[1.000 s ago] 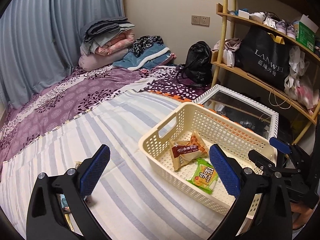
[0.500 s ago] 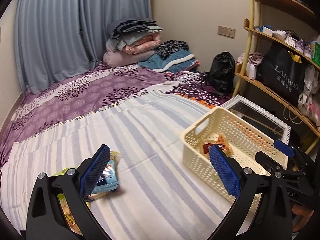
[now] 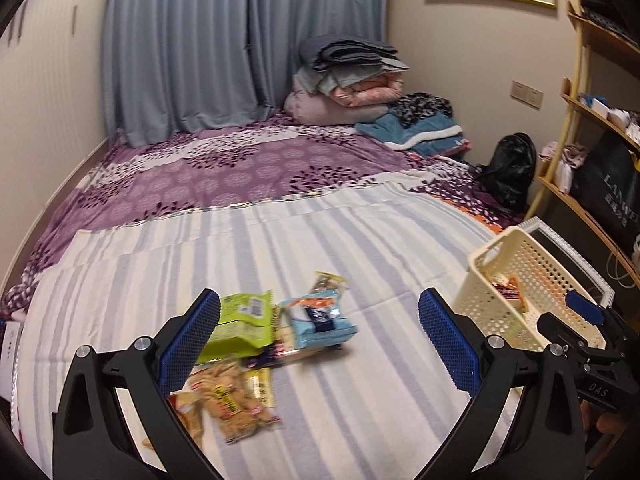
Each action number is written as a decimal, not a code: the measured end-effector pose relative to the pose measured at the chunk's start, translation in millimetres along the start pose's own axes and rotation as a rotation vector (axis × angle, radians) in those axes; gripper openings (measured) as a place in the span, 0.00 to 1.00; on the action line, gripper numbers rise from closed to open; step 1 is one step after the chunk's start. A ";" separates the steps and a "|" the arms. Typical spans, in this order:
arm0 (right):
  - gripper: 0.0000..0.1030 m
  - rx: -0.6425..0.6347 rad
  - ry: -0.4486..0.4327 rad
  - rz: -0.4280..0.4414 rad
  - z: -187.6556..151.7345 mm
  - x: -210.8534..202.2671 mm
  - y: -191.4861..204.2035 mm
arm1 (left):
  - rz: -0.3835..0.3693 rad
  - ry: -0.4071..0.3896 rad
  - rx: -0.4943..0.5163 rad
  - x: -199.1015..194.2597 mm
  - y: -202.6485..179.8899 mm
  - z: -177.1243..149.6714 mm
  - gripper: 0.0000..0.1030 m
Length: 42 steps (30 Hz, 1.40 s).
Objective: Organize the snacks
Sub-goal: 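Return both tools to the snack pile on the bed, then grasp a biscuit bag with the left tool while the right tool grasps a clear cookie bag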
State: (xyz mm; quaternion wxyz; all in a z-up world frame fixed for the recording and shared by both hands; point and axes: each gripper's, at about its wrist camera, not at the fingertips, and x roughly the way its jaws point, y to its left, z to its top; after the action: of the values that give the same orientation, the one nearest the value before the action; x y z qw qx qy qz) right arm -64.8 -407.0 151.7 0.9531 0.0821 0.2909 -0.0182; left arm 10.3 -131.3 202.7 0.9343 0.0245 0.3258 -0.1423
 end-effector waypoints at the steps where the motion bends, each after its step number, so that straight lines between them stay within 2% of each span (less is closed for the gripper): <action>1: 0.86 -0.010 0.005 0.011 -0.4 1.5 5.8 | 0.014 0.001 -0.012 -1.7 8.2 -1.8 0.98; 12: 0.86 -0.108 0.083 0.142 -13.7 20.2 65.1 | 0.143 0.017 -0.119 -17.7 85.5 -24.3 0.98; 22: 0.86 -0.173 0.162 0.219 -27.0 41.6 113.5 | 0.219 0.088 -0.195 -13.0 135.2 -67.7 0.98; 27: 0.86 -0.214 0.187 0.236 -35.3 46.4 131.0 | 0.234 0.146 -0.222 0.6 149.0 -92.3 0.98; 42: 0.86 -0.255 0.250 0.244 -51.2 60.1 149.6 | 0.199 0.257 -0.253 51.3 164.1 -141.6 0.98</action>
State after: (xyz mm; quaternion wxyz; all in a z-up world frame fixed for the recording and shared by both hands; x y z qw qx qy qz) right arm -30.8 -250.2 98.1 0.9073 -0.0030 0.3948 0.1449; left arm 9.6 32.8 52.0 0.8902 -0.0430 0.4536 -0.0029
